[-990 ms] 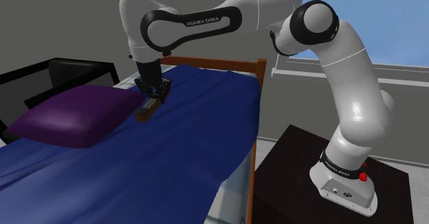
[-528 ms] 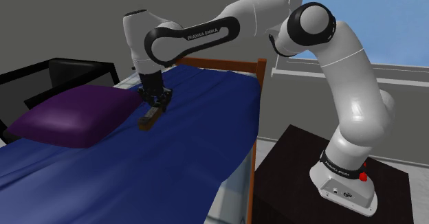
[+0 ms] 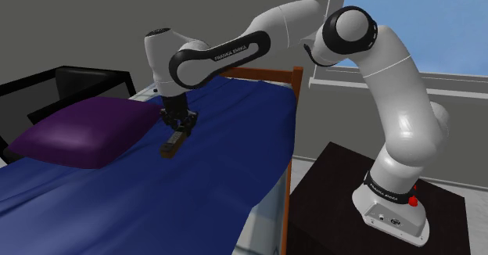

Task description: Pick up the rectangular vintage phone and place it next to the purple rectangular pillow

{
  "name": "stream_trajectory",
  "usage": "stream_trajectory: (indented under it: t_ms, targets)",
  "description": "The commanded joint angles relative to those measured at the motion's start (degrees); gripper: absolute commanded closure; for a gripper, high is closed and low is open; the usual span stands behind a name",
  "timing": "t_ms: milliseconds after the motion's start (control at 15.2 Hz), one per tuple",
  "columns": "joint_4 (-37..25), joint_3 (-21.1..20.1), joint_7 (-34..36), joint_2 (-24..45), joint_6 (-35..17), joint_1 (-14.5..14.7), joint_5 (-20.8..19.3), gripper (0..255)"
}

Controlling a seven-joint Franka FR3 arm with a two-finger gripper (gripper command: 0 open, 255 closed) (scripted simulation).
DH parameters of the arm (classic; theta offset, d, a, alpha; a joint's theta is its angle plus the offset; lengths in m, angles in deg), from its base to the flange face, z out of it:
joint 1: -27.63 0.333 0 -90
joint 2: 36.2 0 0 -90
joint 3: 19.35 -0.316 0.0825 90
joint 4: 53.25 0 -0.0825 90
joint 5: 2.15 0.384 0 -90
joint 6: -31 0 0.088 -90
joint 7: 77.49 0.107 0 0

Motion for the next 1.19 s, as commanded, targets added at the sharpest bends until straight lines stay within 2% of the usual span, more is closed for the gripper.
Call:
stream_trajectory:
  t_ms: [0, 396, 924, 990, 1122]
  targets:
    - [1.23, 0.22, 0.38, 0.3, -1.38, -0.21, -0.37, 255]
    - [3.3, 1.3, 1.31, 2.05, -4.77, -0.09, -1.77, 255]
    - [3.3, 1.3, 1.31, 2.05, -4.77, -0.09, -1.77, 255]
    - [3.3, 1.31, 1.31, 2.05, -4.77, -0.08, -1.77, 0]
    - [3.31, 1.31, 1.31, 2.05, -4.78, -0.09, -1.77, 0]
